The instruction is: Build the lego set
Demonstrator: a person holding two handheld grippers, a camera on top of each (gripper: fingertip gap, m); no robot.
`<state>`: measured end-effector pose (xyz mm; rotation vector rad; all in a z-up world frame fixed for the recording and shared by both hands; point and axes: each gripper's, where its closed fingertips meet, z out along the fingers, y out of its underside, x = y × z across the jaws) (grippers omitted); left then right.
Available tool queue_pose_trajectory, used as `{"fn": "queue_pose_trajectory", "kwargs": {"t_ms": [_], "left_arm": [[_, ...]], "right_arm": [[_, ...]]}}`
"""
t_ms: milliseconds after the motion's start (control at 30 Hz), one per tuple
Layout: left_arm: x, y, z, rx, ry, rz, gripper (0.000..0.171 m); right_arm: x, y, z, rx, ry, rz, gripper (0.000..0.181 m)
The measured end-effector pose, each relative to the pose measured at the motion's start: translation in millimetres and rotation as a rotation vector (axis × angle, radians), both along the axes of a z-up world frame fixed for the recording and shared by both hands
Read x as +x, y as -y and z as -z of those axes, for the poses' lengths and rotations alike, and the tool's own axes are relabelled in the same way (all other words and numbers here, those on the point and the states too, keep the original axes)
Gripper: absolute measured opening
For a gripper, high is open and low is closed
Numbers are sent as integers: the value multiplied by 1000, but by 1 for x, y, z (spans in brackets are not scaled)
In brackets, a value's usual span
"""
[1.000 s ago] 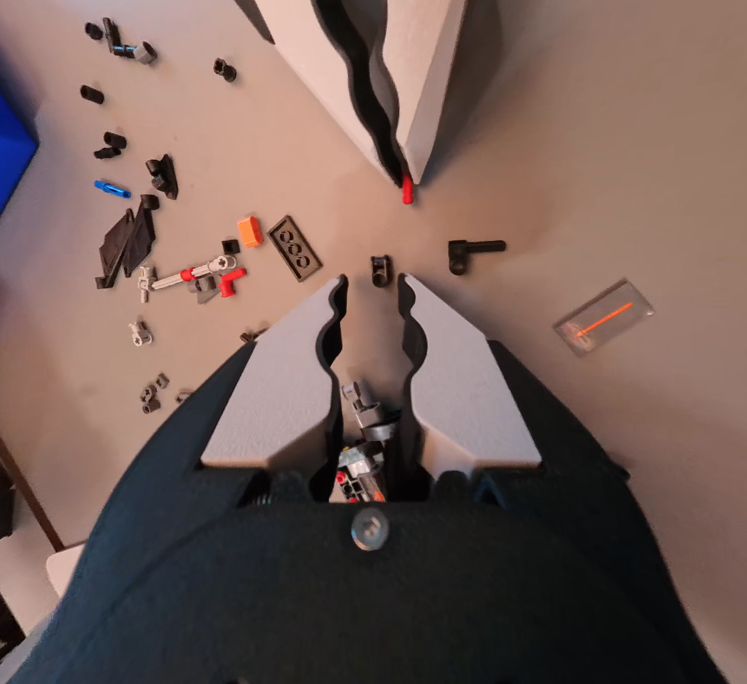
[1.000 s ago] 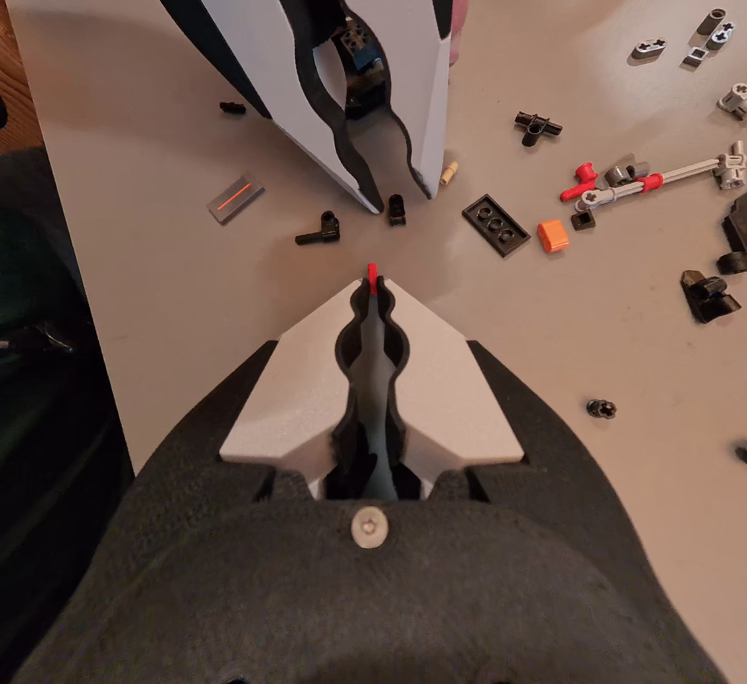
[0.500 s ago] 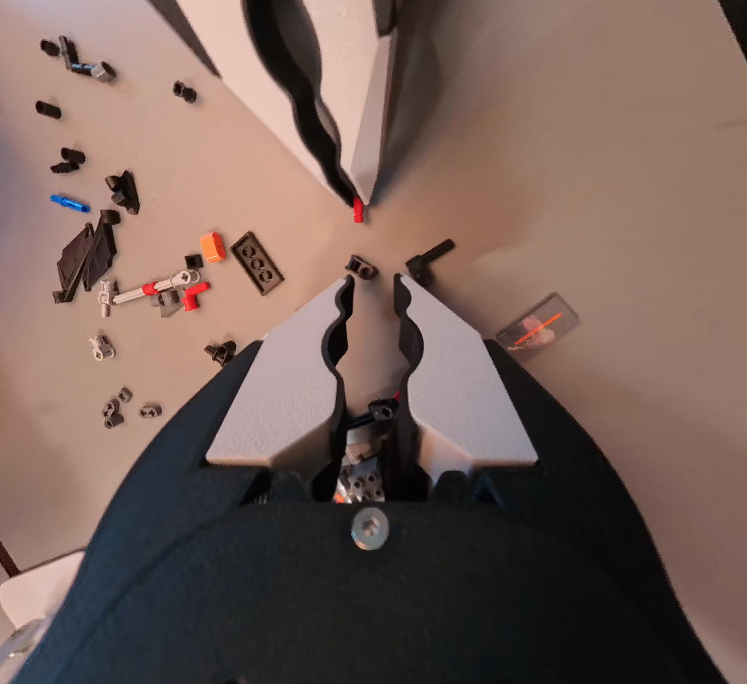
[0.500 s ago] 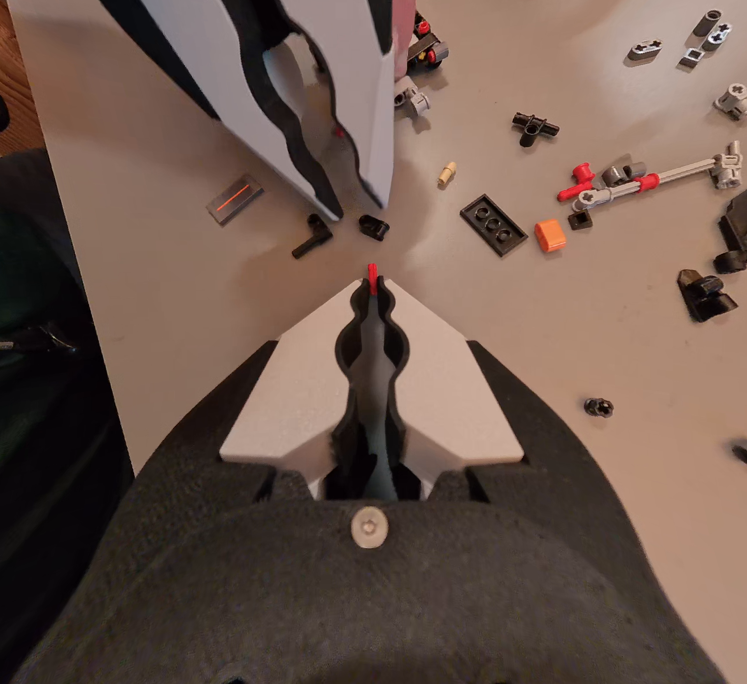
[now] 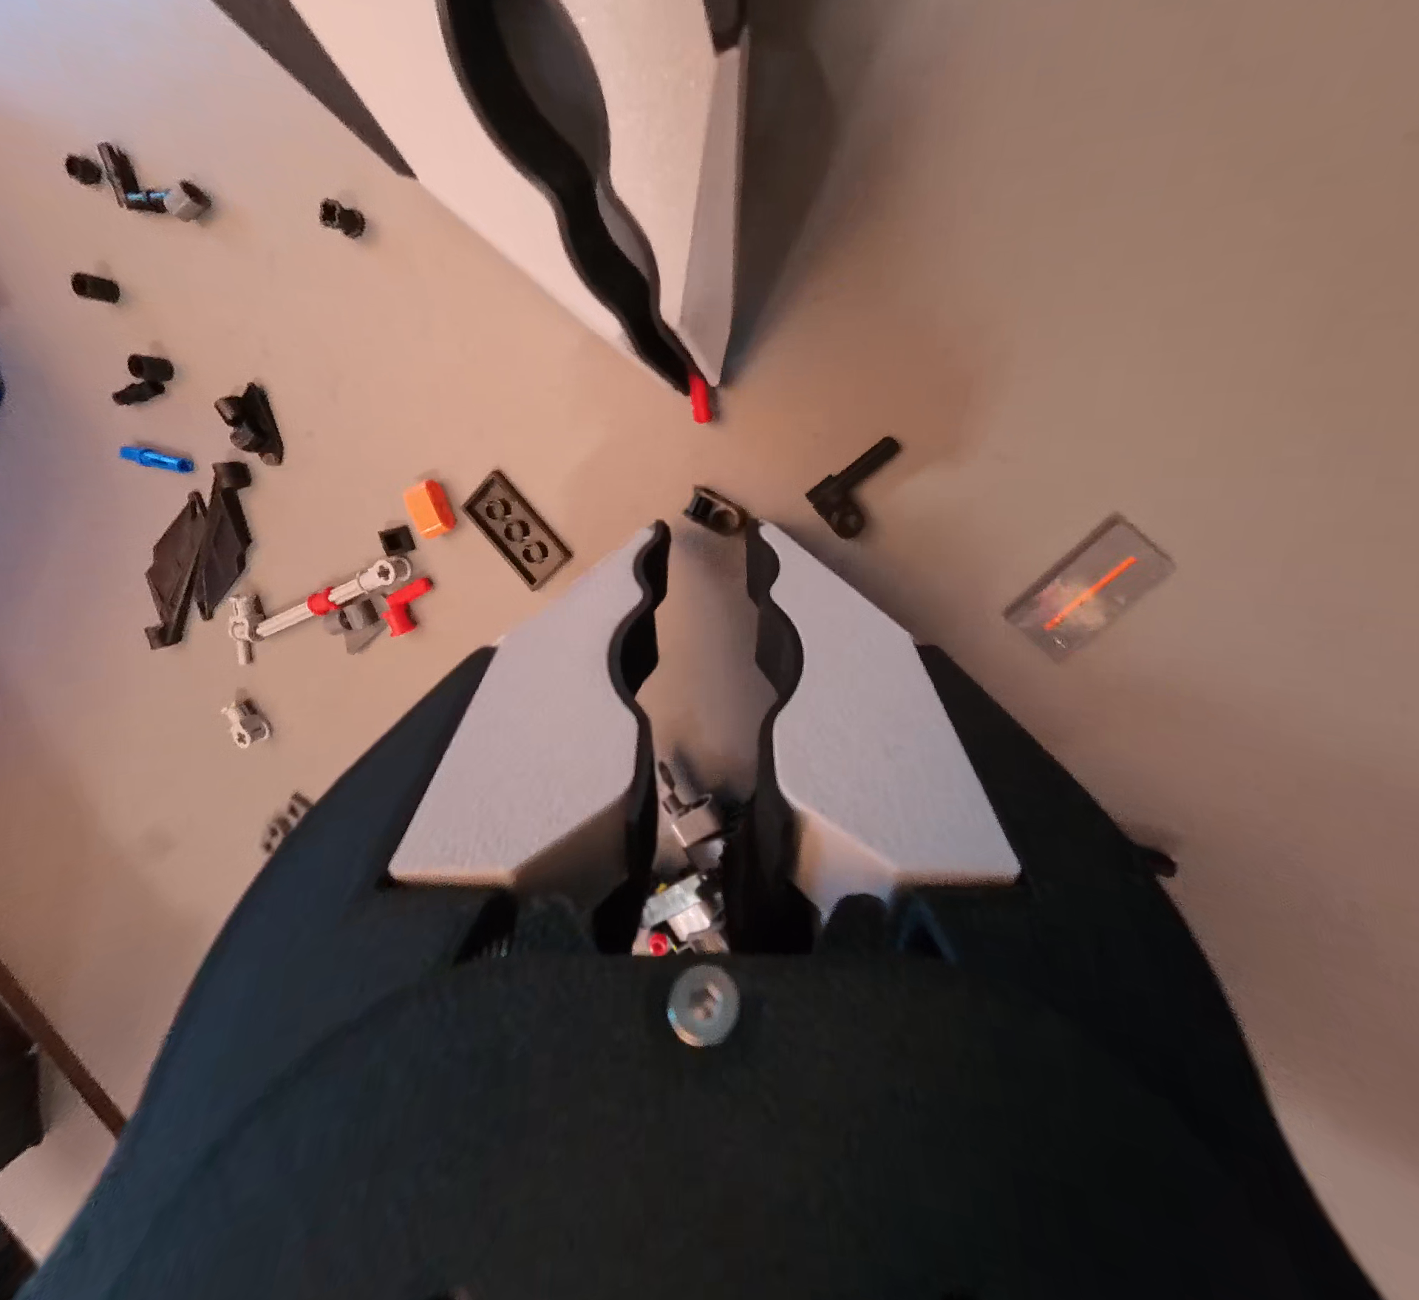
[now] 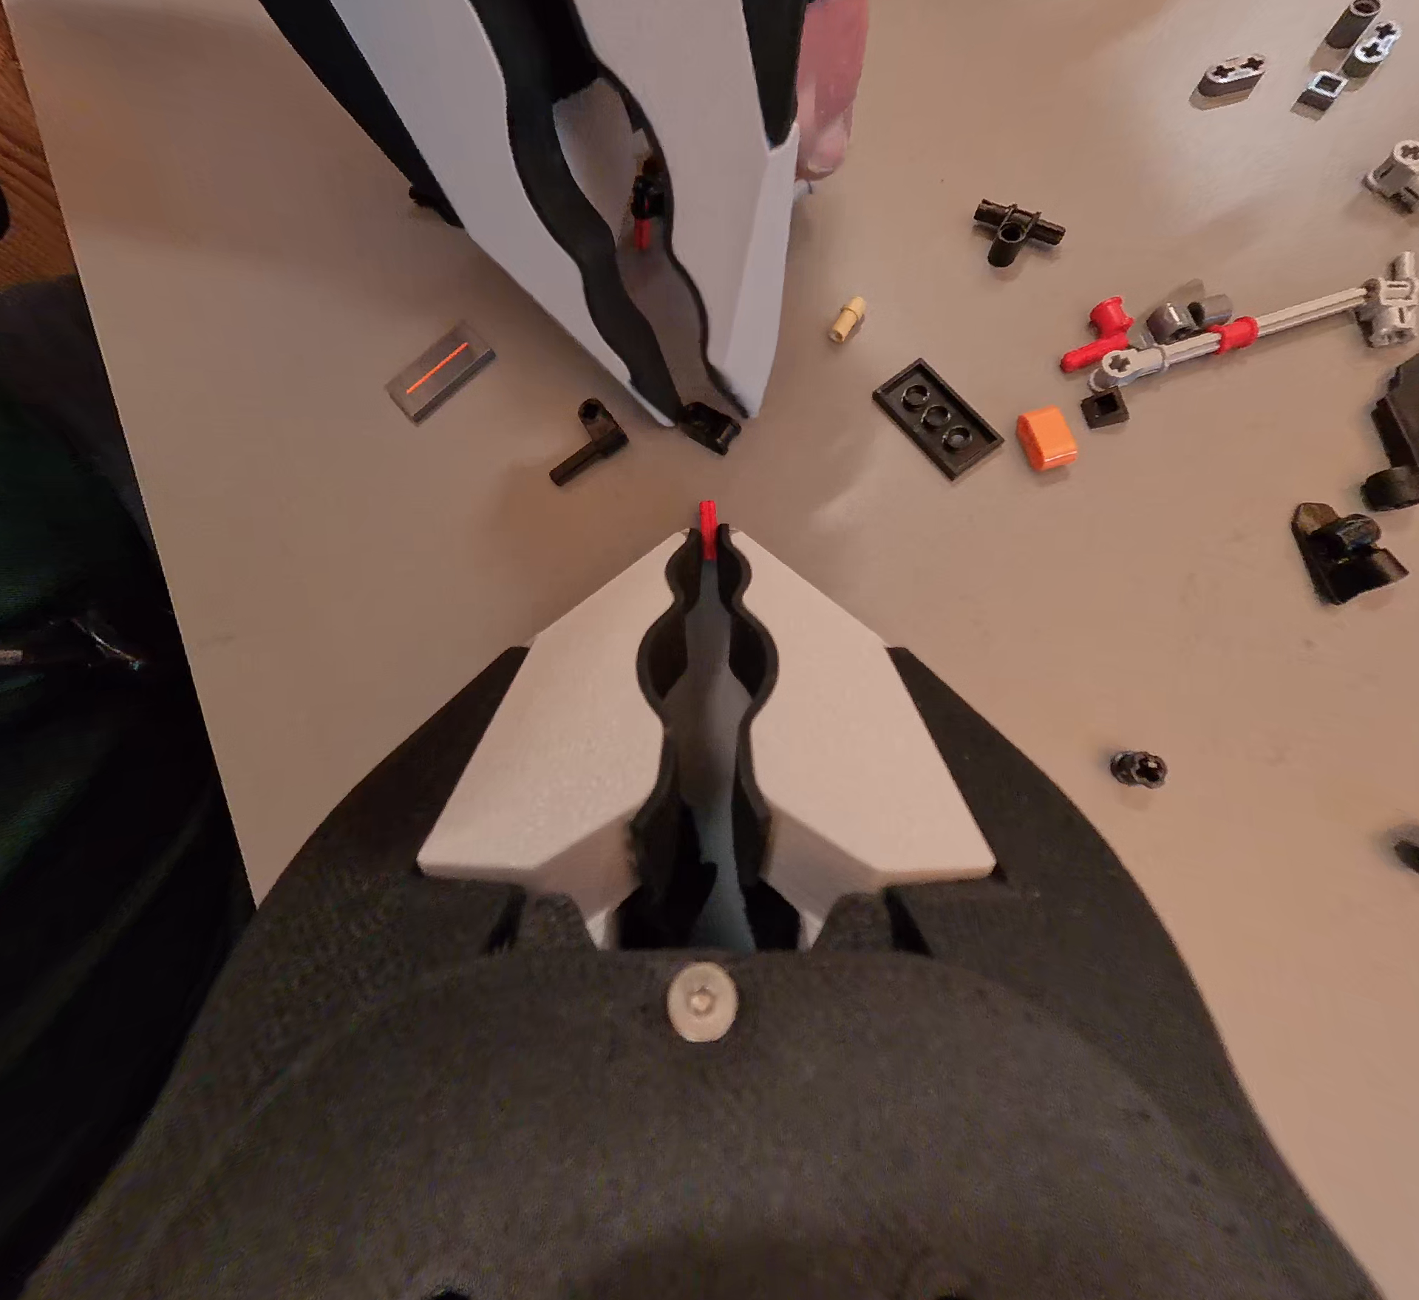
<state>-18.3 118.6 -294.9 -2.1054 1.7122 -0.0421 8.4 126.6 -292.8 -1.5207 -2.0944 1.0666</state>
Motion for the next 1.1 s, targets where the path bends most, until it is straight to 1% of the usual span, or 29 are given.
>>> {"fn": "queue_pose_trajectory", "kwargs": {"t_ms": [33, 167, 333, 433, 567, 633, 700, 767, 833, 933, 1033, 1100], "left_arm": [[2, 2, 0, -12, 8, 16, 16], [3, 1, 1, -38, 11, 31, 18], [-1, -6, 0, -20, -31, 32, 23], [-7, -6, 1, -35, -39, -23, 21], [2, 2, 2, -40, 8, -29, 11], [3, 5, 2, -34, -9, -39, 9], [7, 16, 2, -82, -3, -37, 11], [12, 18, -2, -62, 28, -48, 13], [8, 22, -3, -67, 26, -73, 16], [5, 20, -7, -38, 63, -100, 18], [4, 13, -4, 2, 11, -61, 23], [6, 11, 0, -6, -10, -32, 24]], "right_arm": [[0, 0, 0, -1, 1, -2, 1], [0, 1, 0, -2, 2, -5, 1], [0, 0, -1, -8, -1, -1, 1], [0, 0, -1, -9, -1, -3, 1], [1, 1, -1, -10, 1, -9, 1], [1, 1, -1, -9, -2, -11, 1], [1, 1, -1, -7, -5, -10, 1], [1, 1, -1, -4, -7, -8, 1], [1, 1, -1, -2, -8, -8, 1], [2, 2, 0, 3, -3, -13, 2], [2, 2, 1, 7, 6, -17, 1], [2, 2, 1, 3, 6, -14, 1]]}}
